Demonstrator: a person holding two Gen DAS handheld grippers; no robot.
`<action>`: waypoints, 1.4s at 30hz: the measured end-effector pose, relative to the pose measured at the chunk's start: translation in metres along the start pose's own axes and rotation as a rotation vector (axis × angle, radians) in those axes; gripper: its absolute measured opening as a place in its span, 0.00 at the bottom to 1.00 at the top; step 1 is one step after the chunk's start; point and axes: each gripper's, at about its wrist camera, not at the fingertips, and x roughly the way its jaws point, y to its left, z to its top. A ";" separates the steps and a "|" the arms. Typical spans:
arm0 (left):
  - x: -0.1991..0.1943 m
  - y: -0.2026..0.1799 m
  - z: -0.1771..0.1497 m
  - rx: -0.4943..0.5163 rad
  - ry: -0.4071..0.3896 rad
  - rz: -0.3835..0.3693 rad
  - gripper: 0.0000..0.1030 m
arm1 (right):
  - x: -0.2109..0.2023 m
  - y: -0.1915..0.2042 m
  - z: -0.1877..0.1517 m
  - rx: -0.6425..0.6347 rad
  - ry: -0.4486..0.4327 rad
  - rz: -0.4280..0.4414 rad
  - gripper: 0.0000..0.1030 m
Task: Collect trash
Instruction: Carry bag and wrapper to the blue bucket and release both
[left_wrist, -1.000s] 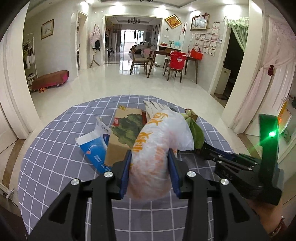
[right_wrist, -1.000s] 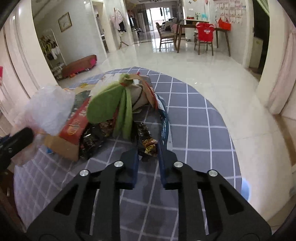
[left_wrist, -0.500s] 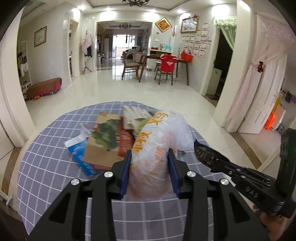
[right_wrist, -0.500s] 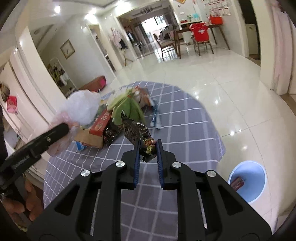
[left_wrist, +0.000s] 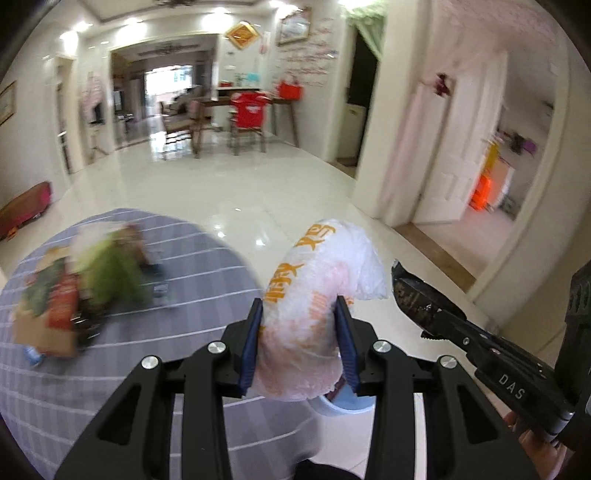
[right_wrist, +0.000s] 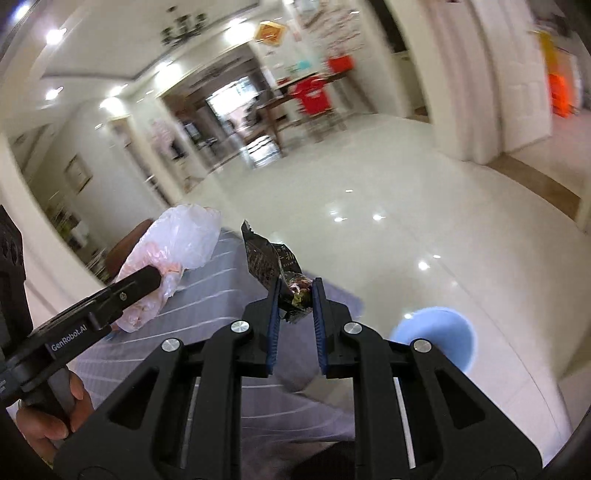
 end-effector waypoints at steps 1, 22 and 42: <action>0.008 -0.009 0.002 0.013 0.006 -0.012 0.36 | 0.000 -0.011 0.001 0.018 -0.002 -0.015 0.16; 0.163 -0.097 -0.012 0.103 0.256 -0.123 0.36 | 0.030 -0.141 -0.017 0.275 0.024 -0.113 0.61; 0.173 -0.140 -0.013 0.166 0.258 -0.173 0.40 | -0.007 -0.160 -0.020 0.323 -0.088 -0.150 0.64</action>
